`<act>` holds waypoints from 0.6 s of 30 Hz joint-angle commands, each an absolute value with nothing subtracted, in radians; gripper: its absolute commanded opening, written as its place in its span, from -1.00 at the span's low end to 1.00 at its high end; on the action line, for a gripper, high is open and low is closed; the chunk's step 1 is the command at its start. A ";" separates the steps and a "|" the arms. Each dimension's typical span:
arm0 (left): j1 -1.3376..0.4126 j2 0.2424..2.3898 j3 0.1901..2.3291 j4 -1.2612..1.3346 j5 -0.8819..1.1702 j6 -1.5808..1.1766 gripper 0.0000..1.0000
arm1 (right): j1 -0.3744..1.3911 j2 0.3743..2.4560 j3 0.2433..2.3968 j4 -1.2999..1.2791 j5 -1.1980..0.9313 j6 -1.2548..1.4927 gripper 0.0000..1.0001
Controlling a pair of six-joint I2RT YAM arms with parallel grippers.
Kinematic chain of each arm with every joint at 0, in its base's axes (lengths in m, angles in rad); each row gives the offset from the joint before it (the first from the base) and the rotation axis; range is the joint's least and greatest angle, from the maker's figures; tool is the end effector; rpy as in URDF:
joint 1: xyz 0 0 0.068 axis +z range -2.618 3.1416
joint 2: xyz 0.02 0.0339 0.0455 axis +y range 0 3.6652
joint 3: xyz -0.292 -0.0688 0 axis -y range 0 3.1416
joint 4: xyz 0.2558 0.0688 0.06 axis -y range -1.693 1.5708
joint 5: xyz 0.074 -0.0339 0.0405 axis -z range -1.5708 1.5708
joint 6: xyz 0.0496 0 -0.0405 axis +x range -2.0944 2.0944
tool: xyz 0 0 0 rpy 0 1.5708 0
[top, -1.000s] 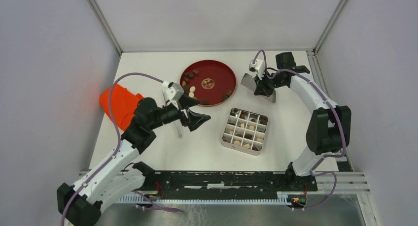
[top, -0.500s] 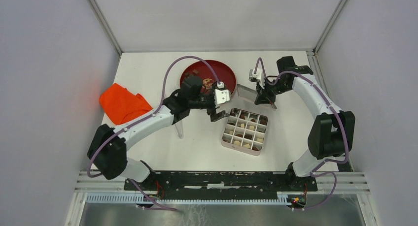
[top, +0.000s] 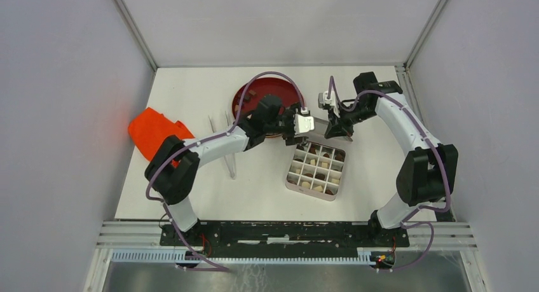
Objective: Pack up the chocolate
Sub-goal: Pick up the box lid from the center of the board.
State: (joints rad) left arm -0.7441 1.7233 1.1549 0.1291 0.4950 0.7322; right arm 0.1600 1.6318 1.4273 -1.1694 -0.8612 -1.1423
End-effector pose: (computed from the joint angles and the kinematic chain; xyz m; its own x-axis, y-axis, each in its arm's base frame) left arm 0.2921 -0.3009 0.2649 0.3772 0.4524 -0.8082 0.8877 0.0723 0.4548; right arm 0.3112 0.0883 0.3075 -0.1746 -0.6285 -0.7580 -0.9846 0.1153 0.1312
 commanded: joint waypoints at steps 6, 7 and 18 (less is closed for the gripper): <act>-0.761 1.794 1.209 0.238 0.473 0.780 -0.02 | 0.209 1.597 1.477 -1.241 -0.932 -1.202 -1.00; -0.763 1.793 1.205 0.244 0.470 0.779 -0.20 | 0.209 1.599 1.480 -1.242 -0.934 -1.199 -1.00; -0.781 1.679 1.141 0.288 0.442 0.754 -0.96 | 0.206 1.610 1.565 -1.193 -0.927 -1.075 -0.47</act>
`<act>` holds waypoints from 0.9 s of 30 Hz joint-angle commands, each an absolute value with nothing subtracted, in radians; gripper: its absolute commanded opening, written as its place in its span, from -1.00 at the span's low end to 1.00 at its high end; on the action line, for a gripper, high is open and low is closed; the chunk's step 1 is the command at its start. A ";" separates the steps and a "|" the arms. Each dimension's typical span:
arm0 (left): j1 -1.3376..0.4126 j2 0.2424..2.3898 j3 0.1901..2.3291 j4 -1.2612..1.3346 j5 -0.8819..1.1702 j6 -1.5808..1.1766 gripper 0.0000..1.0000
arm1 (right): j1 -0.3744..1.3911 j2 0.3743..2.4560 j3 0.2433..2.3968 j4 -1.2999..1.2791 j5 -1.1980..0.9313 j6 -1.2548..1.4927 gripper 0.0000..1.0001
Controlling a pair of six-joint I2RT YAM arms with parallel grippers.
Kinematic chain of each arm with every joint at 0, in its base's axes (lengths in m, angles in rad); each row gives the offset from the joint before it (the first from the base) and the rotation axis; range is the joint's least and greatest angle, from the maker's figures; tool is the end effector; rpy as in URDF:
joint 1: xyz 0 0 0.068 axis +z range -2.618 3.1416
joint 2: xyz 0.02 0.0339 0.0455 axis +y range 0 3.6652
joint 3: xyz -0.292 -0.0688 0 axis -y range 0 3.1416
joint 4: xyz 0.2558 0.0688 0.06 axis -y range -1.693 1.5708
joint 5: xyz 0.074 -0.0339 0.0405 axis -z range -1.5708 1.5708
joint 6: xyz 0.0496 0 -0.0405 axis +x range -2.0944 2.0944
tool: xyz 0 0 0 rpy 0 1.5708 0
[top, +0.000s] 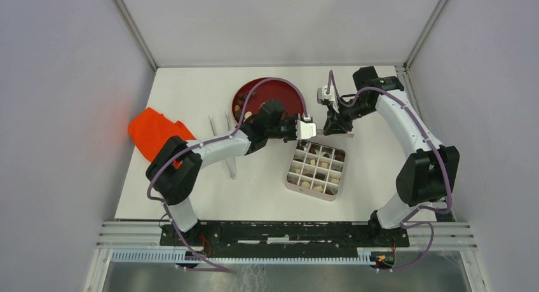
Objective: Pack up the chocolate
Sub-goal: Pick up the box lid from the center of the board.
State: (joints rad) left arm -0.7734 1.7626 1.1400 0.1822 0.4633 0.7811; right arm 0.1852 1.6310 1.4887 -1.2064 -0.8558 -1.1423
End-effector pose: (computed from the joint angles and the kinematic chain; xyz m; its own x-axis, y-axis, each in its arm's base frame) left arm 0.2890 -0.3131 0.2493 0.4270 0.4633 -0.7765 0.8640 0.0443 0.5016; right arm 0.3103 0.0962 0.3242 -0.1399 -0.6329 -0.7615 -0.9902 0.0916 0.1057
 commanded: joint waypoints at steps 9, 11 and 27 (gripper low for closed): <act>-0.756 1.559 1.143 0.219 0.413 0.539 -0.96 | 0.139 1.429 1.673 -0.951 -0.812 -0.905 0.76; -0.744 1.525 1.147 0.189 0.396 0.462 -0.96 | 0.122 1.384 1.686 -0.895 -0.810 -0.872 0.86; -0.633 1.256 1.115 -0.172 0.533 -0.133 -0.96 | 0.107 1.052 1.245 -0.469 -0.961 -0.653 0.95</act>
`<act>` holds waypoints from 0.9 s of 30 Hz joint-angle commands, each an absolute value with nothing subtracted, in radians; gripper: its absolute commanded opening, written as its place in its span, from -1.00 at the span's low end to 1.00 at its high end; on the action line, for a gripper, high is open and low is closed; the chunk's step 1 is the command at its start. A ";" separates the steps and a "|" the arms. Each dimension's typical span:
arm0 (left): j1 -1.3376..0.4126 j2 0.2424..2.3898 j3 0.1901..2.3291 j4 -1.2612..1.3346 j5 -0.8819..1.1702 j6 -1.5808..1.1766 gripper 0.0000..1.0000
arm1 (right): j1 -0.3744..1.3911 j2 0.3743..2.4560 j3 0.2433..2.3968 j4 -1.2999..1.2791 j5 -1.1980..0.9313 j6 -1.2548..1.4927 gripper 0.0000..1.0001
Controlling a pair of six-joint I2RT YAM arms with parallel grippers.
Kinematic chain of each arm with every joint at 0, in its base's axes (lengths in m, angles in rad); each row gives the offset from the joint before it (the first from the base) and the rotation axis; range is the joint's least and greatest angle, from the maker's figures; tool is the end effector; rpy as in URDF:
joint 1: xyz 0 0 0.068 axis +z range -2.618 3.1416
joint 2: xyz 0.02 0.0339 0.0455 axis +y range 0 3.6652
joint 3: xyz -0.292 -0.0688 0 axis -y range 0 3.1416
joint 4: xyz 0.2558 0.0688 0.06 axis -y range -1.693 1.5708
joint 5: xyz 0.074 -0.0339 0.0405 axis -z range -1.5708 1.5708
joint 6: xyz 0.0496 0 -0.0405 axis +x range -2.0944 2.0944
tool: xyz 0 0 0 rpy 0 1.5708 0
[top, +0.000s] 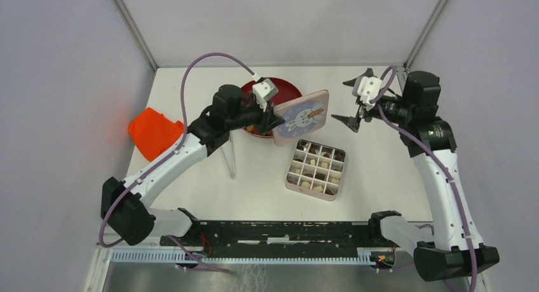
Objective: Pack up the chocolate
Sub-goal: Pick up the box lid from the center of the board.
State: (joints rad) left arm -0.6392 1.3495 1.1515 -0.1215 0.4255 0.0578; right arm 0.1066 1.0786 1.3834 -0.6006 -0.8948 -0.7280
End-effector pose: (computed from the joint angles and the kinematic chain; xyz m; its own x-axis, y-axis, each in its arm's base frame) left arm 0.2540 -0.2143 0.3695 -0.2021 0.2158 -0.9553 0.8710 0.4856 -0.0746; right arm 0.2032 0.0607 0.4742 0.3216 -0.3843 -0.8654 -0.7964 0.3845 -0.4667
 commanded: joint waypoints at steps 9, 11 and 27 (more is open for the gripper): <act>-0.628 1.100 0.971 -0.136 0.637 -0.243 -0.96 | 0.098 0.910 0.903 -0.291 -1.035 -0.484 0.95; -0.626 1.109 0.971 -0.140 0.706 -0.250 -0.96 | 0.097 0.893 0.817 -0.221 -1.074 -0.423 0.95; -0.582 1.464 1.316 -0.555 0.993 0.149 -0.96 | 0.164 0.979 0.724 -0.156 -1.279 -0.224 0.57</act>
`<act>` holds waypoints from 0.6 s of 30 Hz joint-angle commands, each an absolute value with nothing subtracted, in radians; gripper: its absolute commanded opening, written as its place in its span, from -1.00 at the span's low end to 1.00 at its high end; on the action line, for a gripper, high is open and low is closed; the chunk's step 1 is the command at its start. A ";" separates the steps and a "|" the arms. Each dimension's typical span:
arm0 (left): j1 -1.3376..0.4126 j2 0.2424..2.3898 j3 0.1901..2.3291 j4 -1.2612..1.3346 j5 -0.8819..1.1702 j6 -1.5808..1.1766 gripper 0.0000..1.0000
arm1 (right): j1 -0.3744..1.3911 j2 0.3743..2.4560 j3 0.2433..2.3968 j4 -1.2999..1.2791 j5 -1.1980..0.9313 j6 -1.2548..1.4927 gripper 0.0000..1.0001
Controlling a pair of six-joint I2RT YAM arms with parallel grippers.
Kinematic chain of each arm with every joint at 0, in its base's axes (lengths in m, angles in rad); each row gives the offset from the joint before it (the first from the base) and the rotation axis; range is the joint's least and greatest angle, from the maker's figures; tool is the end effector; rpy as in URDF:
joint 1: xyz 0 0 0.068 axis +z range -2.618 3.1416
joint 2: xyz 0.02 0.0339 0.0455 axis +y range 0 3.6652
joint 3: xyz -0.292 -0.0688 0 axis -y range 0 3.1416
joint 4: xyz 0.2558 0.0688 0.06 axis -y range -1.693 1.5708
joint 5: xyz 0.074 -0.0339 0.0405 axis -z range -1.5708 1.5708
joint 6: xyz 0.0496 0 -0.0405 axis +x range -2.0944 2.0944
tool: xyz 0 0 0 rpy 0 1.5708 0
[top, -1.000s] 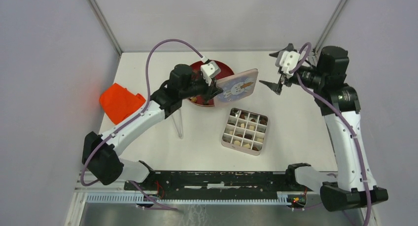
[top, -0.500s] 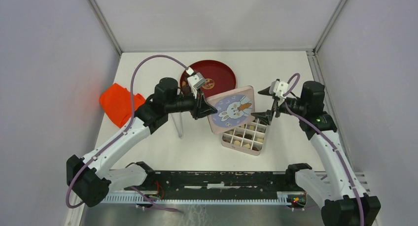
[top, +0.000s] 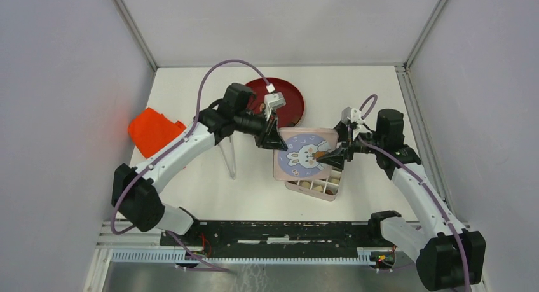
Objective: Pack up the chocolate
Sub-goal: Pick up the box lid from the center of the board.
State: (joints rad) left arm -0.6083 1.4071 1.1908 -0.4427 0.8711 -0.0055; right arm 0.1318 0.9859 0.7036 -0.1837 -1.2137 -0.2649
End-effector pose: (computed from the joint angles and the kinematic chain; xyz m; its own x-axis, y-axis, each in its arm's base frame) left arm 0.2400 -0.2134 0.3404 -0.5072 0.3489 -0.7880 0.8616 0.1847 -0.4728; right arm 0.1949 0.0727 0.3023 -0.2006 -0.1189 -0.9724 -0.9618 0.2128 0.1724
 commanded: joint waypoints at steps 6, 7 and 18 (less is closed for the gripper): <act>-0.526 1.545 1.387 -0.634 1.079 0.230 -0.96 | 0.164 0.985 0.685 -0.009 -1.316 -0.055 0.26; -0.518 1.551 1.394 -0.650 1.083 0.241 -0.96 | 0.164 0.987 0.682 0.047 -1.311 -0.010 0.05; -0.483 1.505 1.326 -0.434 0.914 0.044 -0.06 | 0.151 0.964 0.603 0.357 -1.328 0.338 -1.00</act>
State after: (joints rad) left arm -0.5152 1.5539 1.3468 -0.5755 1.0523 0.1932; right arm 0.1638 1.0107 0.6456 0.1326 -1.2922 0.1696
